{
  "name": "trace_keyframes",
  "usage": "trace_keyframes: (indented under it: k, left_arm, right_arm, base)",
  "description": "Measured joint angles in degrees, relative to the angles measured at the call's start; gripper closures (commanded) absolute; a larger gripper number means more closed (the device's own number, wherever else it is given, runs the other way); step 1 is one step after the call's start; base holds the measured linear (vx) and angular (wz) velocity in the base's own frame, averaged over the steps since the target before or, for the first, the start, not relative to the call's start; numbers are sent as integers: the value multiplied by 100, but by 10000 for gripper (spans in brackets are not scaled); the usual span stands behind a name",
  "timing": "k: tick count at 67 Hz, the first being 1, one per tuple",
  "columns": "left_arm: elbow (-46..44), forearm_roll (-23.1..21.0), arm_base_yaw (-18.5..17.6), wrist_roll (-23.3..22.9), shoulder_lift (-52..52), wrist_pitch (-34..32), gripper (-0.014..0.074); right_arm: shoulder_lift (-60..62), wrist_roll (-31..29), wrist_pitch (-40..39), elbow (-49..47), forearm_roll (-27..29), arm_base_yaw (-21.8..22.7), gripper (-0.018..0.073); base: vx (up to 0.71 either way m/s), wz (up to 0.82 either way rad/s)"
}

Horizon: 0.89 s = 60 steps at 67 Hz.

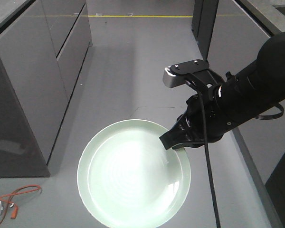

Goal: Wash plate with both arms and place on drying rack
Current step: 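Drive the base away from the counter holding the plate in the right gripper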

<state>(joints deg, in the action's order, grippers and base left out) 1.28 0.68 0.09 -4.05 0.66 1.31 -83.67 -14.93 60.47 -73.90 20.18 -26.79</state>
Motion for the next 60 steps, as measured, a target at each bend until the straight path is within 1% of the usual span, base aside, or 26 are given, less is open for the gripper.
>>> trace_keyframes:
  k: [60]
  left_arm:
    - [0,0,0,0,0,0,603]
  right_arm:
    - [0,0,4,0,9,0,561]
  base:
    - [8,10]
